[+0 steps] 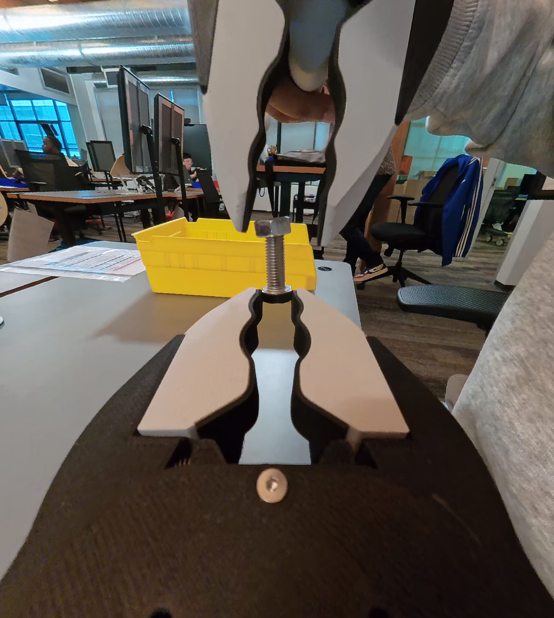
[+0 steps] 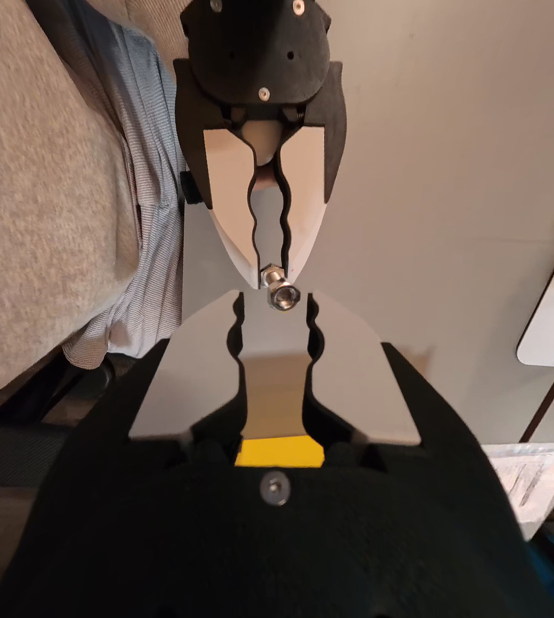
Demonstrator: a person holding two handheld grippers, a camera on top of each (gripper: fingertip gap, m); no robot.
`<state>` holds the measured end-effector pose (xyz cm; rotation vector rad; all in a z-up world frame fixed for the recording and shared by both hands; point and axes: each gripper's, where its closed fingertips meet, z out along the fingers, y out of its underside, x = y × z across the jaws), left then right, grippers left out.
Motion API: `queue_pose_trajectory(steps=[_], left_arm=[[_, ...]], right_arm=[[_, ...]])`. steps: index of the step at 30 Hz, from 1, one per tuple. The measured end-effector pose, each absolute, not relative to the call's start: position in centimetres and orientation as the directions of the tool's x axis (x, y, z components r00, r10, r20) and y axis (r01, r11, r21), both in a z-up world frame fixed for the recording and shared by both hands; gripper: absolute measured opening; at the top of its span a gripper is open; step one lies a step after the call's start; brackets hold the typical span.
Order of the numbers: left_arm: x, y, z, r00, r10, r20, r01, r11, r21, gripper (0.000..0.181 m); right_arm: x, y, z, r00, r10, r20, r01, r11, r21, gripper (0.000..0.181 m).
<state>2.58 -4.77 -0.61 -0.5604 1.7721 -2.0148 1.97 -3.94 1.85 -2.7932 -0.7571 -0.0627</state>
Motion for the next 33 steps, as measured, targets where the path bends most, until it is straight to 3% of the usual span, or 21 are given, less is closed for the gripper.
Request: queue_pose_trajectory(steps=[13, 21, 25, 33], left_arm=[[3.1, -4.1, -0.2, -0.819, -0.572, 0.048, 0.035, -0.133, -0.991, 0.017], [3.1, -4.4, -0.5, -0.823, -0.567, 0.043, 0.029, -0.119, -0.993, 0.017], [3.0, -4.6, -0.6, -0.827, -0.561, 0.035, 0.031, -0.108, -0.994, 0.017], [3.0, -4.6, -0.6, -0.829, -0.557, 0.045, 0.023, -0.116, -0.993, 0.017]], right_arm=[[2.0, -4.8, 1.9, 0.875, 0.478, 0.078, 0.483, -0.851, -0.206, 0.031], [0.6, -4.6, 3.2, 0.857, 0.513, 0.056, 0.508, -0.82, -0.262, 0.019], [0.4, -3.8, 3.9, 0.849, 0.518, 0.101, 0.522, -0.796, -0.306, 0.021], [0.4, -4.2, 2.8, 0.846, 0.527, 0.087, 0.529, -0.805, -0.267, 0.025]])
